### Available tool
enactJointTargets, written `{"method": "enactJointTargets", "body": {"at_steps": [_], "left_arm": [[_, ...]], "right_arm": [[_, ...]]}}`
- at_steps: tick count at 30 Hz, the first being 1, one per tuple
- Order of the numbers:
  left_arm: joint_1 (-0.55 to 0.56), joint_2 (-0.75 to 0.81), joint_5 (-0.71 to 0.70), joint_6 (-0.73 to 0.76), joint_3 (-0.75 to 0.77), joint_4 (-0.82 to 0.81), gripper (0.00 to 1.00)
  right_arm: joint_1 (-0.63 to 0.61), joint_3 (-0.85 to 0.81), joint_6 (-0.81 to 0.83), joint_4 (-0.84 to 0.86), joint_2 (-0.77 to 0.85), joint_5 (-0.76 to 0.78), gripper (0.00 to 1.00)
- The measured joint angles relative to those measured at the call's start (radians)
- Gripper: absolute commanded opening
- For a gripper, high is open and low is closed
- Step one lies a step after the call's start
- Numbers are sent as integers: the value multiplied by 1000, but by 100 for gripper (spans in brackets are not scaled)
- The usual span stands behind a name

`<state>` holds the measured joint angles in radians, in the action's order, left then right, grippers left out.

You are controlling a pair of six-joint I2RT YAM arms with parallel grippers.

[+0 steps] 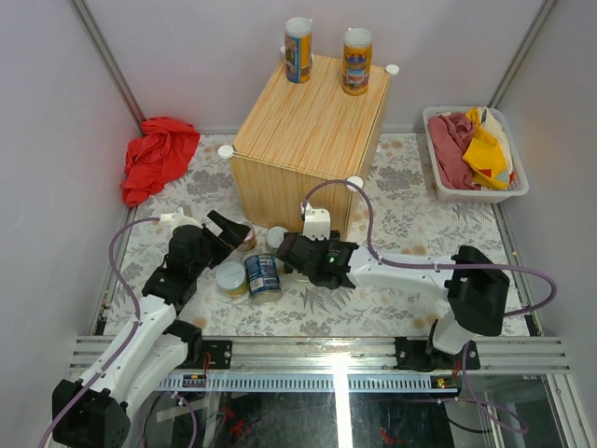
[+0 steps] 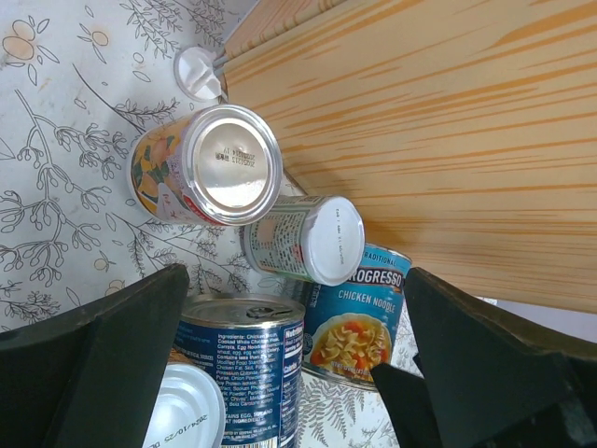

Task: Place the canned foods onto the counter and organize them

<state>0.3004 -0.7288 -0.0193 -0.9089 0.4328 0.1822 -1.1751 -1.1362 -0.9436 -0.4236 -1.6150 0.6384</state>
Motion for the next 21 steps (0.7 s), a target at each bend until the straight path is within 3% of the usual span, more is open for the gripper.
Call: {"method": "enactJointTargets", "body": {"at_steps": [12, 21], "left_arm": [[0, 13, 0, 26, 0, 0, 100], [0, 46, 0, 27, -2, 3, 100]], "right_arm": [[56, -49, -7, 32, -155, -48, 89], [69, -28, -10, 67, -145, -68, 43]]}}
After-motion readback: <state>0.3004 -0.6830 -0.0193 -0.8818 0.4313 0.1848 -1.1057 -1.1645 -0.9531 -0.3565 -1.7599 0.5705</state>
